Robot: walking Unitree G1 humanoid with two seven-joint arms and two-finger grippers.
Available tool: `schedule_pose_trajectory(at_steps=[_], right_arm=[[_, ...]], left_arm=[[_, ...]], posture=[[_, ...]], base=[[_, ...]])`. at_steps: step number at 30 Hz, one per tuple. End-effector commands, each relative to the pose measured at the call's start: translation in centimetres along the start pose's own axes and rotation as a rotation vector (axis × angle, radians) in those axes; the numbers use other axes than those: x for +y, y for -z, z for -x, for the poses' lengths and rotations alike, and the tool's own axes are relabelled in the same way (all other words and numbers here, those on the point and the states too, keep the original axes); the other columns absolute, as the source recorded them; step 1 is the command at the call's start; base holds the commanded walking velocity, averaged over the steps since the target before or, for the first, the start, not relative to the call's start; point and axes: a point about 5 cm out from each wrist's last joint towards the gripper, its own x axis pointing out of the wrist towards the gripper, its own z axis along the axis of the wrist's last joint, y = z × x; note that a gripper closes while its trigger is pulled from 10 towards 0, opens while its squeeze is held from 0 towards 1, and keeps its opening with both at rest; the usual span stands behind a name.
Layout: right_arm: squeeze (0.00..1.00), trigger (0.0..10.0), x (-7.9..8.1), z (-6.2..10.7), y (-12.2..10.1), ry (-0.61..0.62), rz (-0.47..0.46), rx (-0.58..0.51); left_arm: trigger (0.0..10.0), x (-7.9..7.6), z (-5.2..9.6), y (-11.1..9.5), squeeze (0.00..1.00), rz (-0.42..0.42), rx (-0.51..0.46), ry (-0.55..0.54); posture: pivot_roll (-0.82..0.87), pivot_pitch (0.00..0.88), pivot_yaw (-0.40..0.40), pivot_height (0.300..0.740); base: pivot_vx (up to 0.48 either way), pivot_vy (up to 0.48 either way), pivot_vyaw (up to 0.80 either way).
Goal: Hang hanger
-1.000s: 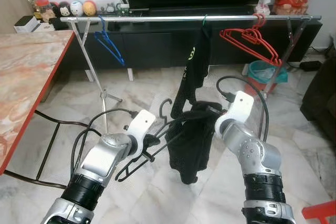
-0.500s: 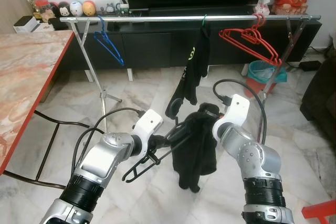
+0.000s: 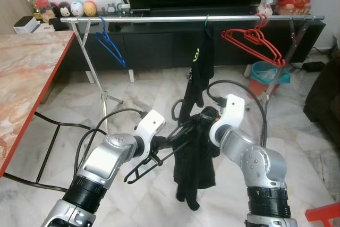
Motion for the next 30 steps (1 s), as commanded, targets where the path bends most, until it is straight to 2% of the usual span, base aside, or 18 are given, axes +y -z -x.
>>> schedule_pose_trajectory(at_steps=[1, 3, 4, 7, 8, 9, 10, 12, 15, 17, 20, 26, 30], right_arm=[[0.00, 10.0, 0.6, 0.7, -0.4, -0.036, 0.013, -0.017], [0.00, 10.0, 0.6, 1.0, -0.3, -0.079, 0.063, -0.003], [0.00, 10.0, 0.8, 1.3, -0.2, -0.141, 0.145, 0.005], [0.00, 10.0, 0.8, 1.9, -0.7, -0.209, 0.191, -0.024], [0.00, 10.0, 0.6, 2.0, -0.8, -0.207, 0.230, -0.022], [0.00, 10.0, 0.4, 2.2, -0.7, -0.211, 0.306, -0.011], [0.00, 10.0, 0.4, 2.2, -0.7, -0.211, 0.306, -0.011], [0.00, 10.0, 0.0, 2.5, -0.3, -0.231, 0.424, 0.021], [0.00, 10.0, -0.4, 2.8, -0.5, -0.240, 0.468, 0.028], [0.00, 10.0, -0.5, 3.3, -0.5, -0.297, 0.554, 0.045], [0.00, 10.0, -1.0, 3.8, 0.0, -0.320, 0.681, 0.092], [0.00, 10.0, -1.7, 4.3, 0.3, -0.332, 0.711, 0.120], [0.00, 10.0, 0.0, 5.2, -0.3, -0.468, 0.652, 0.066]], left_arm=[[10.0, 0.3, 0.1, -0.7, 0.00, -0.002, -0.028, -0.004], [10.0, -0.2, 0.0, -1.0, 0.00, 0.000, -0.049, 0.035], [10.0, -0.3, 0.0, -1.0, 0.00, -0.010, -0.048, 0.046], [10.0, -0.4, 0.0, -1.0, 0.00, -0.014, -0.050, 0.057], [10.0, -0.4, 0.0, -1.0, 0.00, -0.014, -0.052, 0.060], [10.0, -0.4, 0.1, -1.0, 0.00, -0.014, -0.053, 0.066], [10.0, -0.4, 0.1, -1.0, 0.00, -0.014, -0.053, 0.066], [10.0, -0.5, 0.1, -1.0, 0.00, -0.022, -0.052, 0.074], [10.0, -0.4, 0.1, -1.0, 0.00, -0.024, -0.050, 0.073], [10.0, -0.3, 0.2, -0.9, 0.00, -0.024, -0.051, 0.075], [10.0, -0.2, 0.2, -0.8, 0.00, -0.025, -0.048, 0.076], [10.0, 0.0, 0.1, -1.0, 0.00, -0.020, -0.054, 0.055], [10.0, 0.4, 0.0, -1.1, 0.00, -0.008, -0.062, 0.023]], posture=[[0.04, 0.000, 0.006, 0.740], [0.04, 0.000, 0.005, 0.740], [0.04, 0.000, 0.006, 0.740], [0.04, 0.000, 0.006, 0.740], [0.04, 0.000, 0.006, 0.740], [0.04, 0.000, 0.006, 0.740], [0.04, 0.000, 0.006, 0.740], [0.04, 0.000, 0.007, 0.740], [0.04, 0.000, 0.007, 0.740], [0.04, 0.000, 0.008, 0.740], [0.03, 0.000, 0.008, 0.740], [0.03, 0.000, 0.010, 0.740], [0.03, 0.000, 0.012, 0.740]], base=[[0.000, 0.000, 0.00], [0.000, 0.000, 0.00], [0.000, 0.000, 0.00], [0.000, 0.000, 0.00], [0.000, 0.000, 0.00], [0.000, 0.000, 0.00], [0.000, 0.000, 0.00], [0.000, 0.000, 0.00], [0.000, 0.000, 0.00], [0.000, 0.000, 0.00], [0.000, 0.000, 0.00], [0.000, 0.000, 0.00], [0.000, 0.000, 0.00]])
